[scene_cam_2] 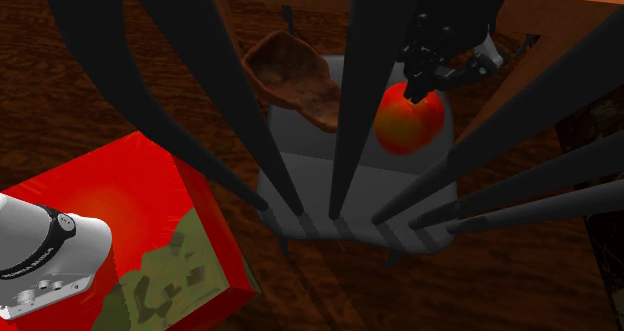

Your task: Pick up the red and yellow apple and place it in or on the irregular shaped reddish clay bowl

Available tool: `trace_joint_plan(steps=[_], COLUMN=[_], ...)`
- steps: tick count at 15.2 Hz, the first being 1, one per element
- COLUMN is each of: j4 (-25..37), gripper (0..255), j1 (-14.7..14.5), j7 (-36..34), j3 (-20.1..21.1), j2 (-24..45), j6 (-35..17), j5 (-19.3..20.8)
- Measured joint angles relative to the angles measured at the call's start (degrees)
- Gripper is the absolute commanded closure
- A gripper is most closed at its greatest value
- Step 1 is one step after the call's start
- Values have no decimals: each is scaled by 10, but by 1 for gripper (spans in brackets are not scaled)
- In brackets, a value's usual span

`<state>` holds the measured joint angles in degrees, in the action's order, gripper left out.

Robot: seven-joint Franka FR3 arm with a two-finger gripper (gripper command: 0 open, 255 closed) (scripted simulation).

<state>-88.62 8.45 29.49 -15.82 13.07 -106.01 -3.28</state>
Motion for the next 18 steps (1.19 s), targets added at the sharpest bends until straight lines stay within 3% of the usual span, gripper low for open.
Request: trace_joint_plan(steps=[8,18], j4=[54,-3], gripper=[255,255], j1=[-2,-79], j7=[-6,-130], j3=[1,49], j2=[-2,-85], j6=[56,80], j5=[2,38])
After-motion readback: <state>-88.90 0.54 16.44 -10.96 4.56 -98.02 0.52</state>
